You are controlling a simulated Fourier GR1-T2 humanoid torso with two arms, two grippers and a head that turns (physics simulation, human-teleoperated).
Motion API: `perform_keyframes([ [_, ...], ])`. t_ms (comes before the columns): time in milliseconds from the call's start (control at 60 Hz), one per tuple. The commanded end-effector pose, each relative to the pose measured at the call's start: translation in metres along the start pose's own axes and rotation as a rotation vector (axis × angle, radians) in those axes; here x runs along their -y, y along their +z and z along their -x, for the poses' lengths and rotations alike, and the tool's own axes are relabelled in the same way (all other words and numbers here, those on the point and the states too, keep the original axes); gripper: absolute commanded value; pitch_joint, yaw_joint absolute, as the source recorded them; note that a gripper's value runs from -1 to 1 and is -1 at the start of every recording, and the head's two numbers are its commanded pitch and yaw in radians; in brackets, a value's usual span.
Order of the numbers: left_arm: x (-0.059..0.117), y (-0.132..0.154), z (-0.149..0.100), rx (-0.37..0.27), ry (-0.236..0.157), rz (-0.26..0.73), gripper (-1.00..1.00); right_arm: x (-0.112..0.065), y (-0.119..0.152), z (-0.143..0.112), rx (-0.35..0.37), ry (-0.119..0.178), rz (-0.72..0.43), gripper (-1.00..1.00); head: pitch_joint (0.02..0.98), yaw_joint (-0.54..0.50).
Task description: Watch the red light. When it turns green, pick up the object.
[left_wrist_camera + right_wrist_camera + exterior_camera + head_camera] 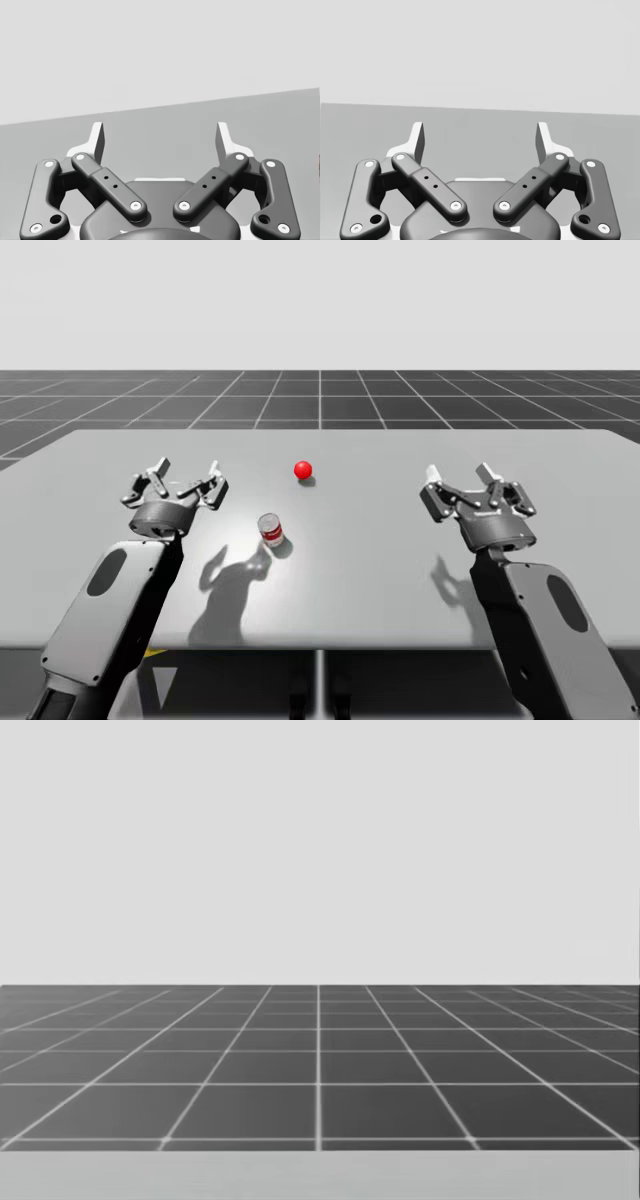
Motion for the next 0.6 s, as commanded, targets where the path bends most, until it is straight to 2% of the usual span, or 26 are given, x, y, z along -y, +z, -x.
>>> perform_keyframes([
  [17,-0.0045,-0.0099,0.0185,-0.052,-0.037,-0.014,-1.0,0.0055,-0.0026,0.0151,-0.03,0.021,0.033,-1.0,0.095,0.0],
  [67,-0.0045,-0.01,0.0186,-0.051,-0.038,-0.014,-1.0,0.0046,-0.003,0.0151,-0.028,0.03,0.002,-1.0,0.096,0.0],
  [200,-0.0044,-0.0101,0.0189,-0.05,-0.041,-0.014,-1.0,0.0057,-0.0037,0.0135,-0.042,0.032,-0.012,-1.0,0.114,0.0],
  [600,-0.0041,-0.011,0.0196,-0.051,-0.052,-0.011,-1.0,0.0059,-0.0057,0.0147,-0.037,0.058,0.012,-1.0,0.412,0.0],
])
